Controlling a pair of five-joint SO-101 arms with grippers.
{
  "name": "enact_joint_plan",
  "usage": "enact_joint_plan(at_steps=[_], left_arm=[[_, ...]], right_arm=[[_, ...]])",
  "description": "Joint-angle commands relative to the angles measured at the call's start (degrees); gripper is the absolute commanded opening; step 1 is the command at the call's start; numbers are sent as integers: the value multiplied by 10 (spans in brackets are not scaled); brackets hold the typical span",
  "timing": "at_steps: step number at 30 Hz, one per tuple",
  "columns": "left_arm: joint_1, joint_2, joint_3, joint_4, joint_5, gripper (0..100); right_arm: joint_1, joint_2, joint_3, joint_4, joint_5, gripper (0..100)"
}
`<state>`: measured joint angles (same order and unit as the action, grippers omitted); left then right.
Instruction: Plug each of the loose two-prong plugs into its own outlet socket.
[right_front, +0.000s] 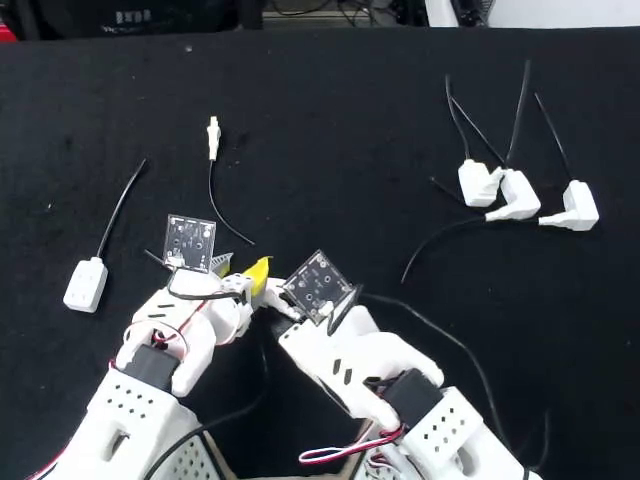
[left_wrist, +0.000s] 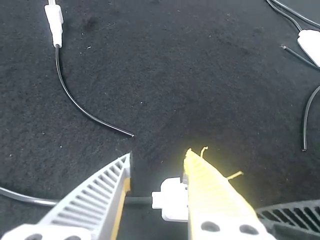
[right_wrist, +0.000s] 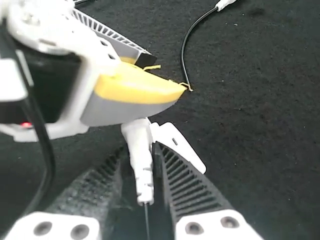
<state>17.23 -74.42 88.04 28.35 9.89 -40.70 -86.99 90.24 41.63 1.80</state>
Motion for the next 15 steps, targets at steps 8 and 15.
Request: enact_joint_plan(at_steps=[8, 15], left_arm=[[13, 8, 3, 1, -5, 181], [12, 4, 5, -2, -3, 180]], right_arm=[[13, -18, -12, -32, 8, 11], [19, -17, -7, -46, -26, 11]])
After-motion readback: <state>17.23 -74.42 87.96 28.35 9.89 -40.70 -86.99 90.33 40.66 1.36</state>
